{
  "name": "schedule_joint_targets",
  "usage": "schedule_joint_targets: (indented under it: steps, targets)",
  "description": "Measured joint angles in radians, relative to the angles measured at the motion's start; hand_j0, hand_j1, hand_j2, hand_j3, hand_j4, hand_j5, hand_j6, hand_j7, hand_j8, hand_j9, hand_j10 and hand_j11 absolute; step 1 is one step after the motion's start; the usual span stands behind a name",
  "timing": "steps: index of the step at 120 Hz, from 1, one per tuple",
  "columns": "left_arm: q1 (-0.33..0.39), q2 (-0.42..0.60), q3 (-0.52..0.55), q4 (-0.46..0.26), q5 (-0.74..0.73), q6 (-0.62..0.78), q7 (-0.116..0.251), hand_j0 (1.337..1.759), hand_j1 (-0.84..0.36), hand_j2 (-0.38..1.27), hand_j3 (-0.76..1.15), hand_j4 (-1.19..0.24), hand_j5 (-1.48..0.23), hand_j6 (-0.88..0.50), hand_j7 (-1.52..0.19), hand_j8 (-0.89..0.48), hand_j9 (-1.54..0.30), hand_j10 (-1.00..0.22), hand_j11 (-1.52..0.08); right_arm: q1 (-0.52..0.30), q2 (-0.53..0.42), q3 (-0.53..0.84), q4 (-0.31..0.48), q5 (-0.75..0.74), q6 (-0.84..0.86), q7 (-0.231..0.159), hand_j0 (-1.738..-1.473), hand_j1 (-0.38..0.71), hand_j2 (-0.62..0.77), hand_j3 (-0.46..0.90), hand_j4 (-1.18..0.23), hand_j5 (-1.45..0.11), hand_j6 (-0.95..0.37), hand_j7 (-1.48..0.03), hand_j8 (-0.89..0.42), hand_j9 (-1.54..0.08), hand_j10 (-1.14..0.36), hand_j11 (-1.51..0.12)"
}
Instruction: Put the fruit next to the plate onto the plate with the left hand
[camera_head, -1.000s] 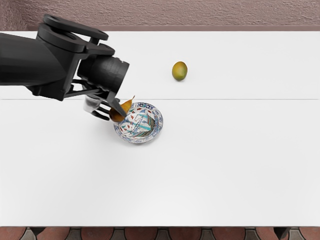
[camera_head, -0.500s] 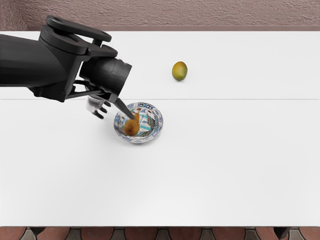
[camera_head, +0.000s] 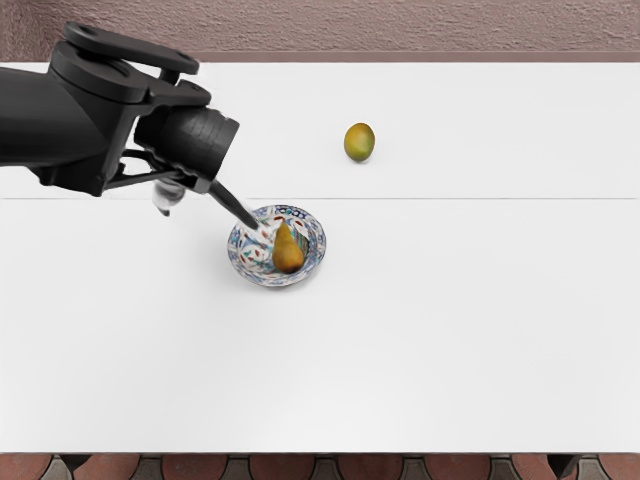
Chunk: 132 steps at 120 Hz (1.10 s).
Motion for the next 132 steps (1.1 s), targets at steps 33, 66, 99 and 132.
schedule_joint_targets:
  steps: [33,66,99,132]
  targets:
    - [0.005,0.254,-0.012,0.001,0.100,-0.369,-0.038,1.658,0.33,0.00,0.00,-0.02,-0.02,-0.02,-0.02,-0.02,-0.02,-0.02,-0.02,0.000,0.000,0.000,0.000,0.000,0.000,0.000,-1.658,-0.33,0.00,0.00,-0.01,-0.02,-0.01,-0.02,-0.01,-0.02,-0.01,-0.02]
    - [0.030,0.434,-0.028,0.001,0.121,-0.808,-0.138,1.658,0.34,0.00,0.00,-0.01,-0.01,-0.01,-0.01,-0.01,-0.01,-0.01,-0.01,0.000,0.000,0.000,0.000,0.000,0.000,0.000,-1.658,-0.33,0.00,0.00,-0.01,-0.02,-0.01,-0.02,-0.01,-0.02,-0.01,-0.02]
    - [0.188,0.625,-0.129,0.008,0.130,-1.065,-0.217,1.658,0.34,0.00,0.00,-0.01,-0.01,0.00,-0.01,-0.01,-0.01,-0.01,-0.01,0.000,0.000,0.000,0.000,0.000,0.000,0.000,-1.658,-0.33,0.00,0.00,-0.01,-0.02,-0.01,-0.02,-0.01,-0.02,-0.01,-0.02]
    - [0.232,0.682,-0.302,0.007,0.208,-1.112,-0.226,1.658,0.34,0.00,0.00,0.00,-0.01,0.00,-0.01,0.00,-0.01,0.00,-0.01,0.000,0.000,0.000,0.000,0.000,0.000,0.000,-1.658,-0.33,0.00,0.00,-0.01,-0.02,-0.01,-0.02,-0.01,-0.02,-0.01,-0.02]
